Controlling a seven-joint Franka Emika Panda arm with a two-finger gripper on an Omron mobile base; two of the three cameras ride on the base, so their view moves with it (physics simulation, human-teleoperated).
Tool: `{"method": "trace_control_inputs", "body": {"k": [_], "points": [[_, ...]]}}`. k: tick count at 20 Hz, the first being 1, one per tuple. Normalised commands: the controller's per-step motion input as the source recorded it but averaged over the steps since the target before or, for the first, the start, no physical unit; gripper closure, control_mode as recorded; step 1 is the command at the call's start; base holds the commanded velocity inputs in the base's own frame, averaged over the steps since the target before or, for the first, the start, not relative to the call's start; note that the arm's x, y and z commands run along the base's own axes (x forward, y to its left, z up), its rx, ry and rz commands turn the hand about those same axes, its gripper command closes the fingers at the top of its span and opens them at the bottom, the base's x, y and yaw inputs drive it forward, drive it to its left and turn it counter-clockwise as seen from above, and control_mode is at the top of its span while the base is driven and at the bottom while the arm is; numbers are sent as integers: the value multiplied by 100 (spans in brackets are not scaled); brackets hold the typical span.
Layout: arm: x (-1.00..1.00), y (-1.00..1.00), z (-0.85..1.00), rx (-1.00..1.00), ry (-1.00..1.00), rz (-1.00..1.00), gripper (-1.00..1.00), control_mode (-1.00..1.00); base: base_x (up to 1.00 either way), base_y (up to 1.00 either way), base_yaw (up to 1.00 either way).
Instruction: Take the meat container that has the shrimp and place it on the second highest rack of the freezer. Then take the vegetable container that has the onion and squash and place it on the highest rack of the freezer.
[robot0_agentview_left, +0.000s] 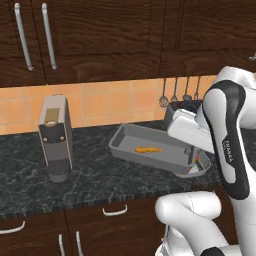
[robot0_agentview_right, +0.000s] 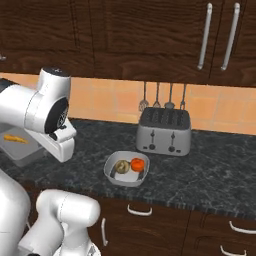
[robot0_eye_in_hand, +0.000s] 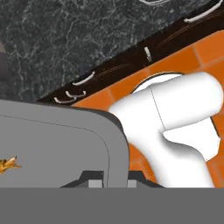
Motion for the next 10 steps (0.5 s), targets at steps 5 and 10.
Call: {"method": "trace_control_inputs", "body": {"k": [5, 10], "points": [[0, 0, 0, 0, 0, 0, 100, 100, -98, 0, -23], [0, 0, 0, 0, 0, 0, 100, 100, -54, 7, -80]]}}
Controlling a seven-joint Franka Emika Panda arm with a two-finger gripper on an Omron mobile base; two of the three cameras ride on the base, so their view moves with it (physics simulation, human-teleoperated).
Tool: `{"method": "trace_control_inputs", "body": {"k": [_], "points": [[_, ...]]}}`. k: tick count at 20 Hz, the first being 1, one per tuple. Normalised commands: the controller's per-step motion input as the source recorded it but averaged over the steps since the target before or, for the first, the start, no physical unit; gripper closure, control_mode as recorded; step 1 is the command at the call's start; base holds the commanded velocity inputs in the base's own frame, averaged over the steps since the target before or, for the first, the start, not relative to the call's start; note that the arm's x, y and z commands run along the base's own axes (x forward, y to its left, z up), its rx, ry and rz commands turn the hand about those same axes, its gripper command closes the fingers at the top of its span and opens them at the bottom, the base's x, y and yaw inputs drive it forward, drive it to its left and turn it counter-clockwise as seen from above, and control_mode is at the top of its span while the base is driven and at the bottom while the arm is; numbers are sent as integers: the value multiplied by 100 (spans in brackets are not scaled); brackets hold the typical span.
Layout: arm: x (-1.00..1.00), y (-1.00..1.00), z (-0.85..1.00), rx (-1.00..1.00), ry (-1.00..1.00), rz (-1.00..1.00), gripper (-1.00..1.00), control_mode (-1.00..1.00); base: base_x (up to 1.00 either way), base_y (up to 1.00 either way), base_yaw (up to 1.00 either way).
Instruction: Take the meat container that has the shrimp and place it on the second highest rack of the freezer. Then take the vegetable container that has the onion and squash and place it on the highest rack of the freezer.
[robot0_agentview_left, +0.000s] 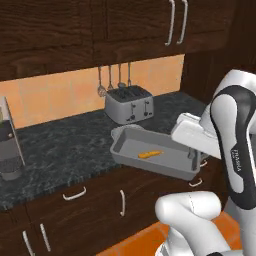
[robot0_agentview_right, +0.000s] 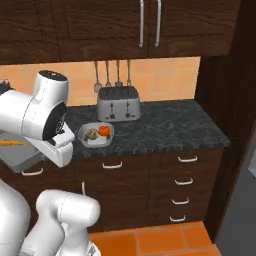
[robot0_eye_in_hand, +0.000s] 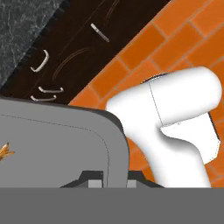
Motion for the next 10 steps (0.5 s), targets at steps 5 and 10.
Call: {"method": "trace_control_inputs", "body": {"k": [5, 10], "points": [[0, 0, 0, 0, 0, 0, 100, 100, -42, 1, -80], [0, 0, 0, 0, 0, 0, 100, 100, -22, -51, -62]]}}
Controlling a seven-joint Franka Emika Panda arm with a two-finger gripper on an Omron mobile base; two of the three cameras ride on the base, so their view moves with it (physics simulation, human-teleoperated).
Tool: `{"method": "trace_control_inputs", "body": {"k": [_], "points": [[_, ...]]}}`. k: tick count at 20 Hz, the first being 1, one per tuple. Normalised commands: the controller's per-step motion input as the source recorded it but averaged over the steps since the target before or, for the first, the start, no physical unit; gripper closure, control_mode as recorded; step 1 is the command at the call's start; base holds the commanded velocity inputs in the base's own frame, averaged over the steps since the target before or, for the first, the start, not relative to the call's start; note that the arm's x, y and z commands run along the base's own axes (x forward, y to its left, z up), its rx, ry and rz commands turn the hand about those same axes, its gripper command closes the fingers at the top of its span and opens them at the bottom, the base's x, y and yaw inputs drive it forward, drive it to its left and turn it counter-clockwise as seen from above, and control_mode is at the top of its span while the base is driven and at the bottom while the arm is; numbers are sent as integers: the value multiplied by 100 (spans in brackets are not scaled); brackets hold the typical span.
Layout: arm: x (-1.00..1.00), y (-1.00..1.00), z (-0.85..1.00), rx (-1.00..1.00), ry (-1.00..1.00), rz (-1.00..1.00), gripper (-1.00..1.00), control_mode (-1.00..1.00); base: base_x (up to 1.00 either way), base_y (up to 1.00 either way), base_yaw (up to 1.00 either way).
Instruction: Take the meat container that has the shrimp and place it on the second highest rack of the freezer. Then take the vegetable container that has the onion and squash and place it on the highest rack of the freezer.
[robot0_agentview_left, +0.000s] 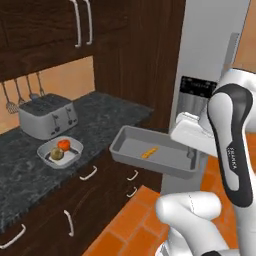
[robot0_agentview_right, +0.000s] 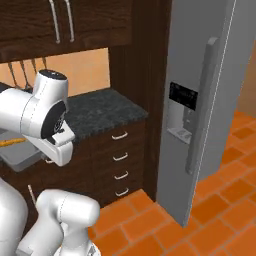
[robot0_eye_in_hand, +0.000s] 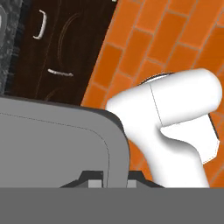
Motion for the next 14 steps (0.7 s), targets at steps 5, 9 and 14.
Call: {"method": "trace_control_inputs", "body": {"k": [5, 9, 14], "points": [[0, 0, 0, 0, 0, 0, 100, 100, 2, -94, -58], [0, 0, 0, 0, 0, 0, 100, 100, 16, -100, -57], [0, 0, 0, 0, 0, 0, 100, 100, 25, -96, -54]]}}
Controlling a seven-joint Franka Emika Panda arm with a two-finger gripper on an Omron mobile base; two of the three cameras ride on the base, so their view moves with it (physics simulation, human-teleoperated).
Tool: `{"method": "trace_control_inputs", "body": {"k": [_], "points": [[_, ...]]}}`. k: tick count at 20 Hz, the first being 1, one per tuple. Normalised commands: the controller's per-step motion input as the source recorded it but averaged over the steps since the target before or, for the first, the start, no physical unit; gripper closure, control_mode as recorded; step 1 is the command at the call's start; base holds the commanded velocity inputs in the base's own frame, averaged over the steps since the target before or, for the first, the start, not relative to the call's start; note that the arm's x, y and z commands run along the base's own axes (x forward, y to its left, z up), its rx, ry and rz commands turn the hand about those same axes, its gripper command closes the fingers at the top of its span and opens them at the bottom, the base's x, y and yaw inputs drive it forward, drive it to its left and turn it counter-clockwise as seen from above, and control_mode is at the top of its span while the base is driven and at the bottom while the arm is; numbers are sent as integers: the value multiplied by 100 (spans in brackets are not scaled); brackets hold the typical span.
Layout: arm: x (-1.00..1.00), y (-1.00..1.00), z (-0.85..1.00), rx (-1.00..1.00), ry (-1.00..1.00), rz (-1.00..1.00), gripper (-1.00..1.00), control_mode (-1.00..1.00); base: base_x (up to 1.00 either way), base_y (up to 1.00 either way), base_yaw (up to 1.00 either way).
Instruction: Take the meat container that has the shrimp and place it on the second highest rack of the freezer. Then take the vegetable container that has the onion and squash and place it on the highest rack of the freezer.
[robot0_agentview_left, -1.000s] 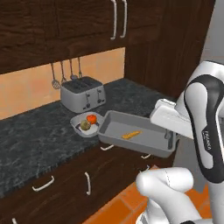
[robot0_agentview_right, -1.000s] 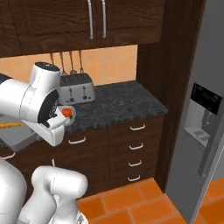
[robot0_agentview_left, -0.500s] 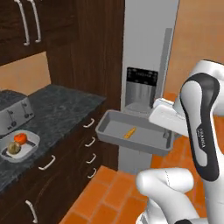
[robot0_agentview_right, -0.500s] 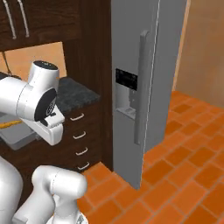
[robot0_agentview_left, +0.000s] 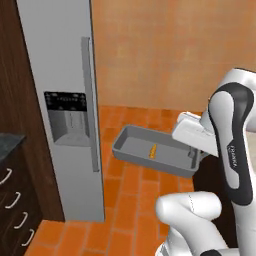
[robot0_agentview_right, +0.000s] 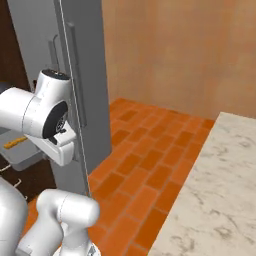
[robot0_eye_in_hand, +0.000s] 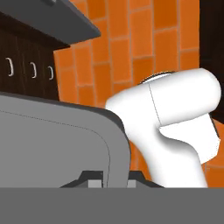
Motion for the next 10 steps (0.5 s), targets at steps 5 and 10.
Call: {"method": "trace_control_inputs", "body": {"k": [5, 10], "points": [[0, 0, 0, 0, 0, 0, 100, 100, 62, -45, -49], [0, 0, 0, 0, 0, 0, 100, 100, 90, 0, -44]]}}
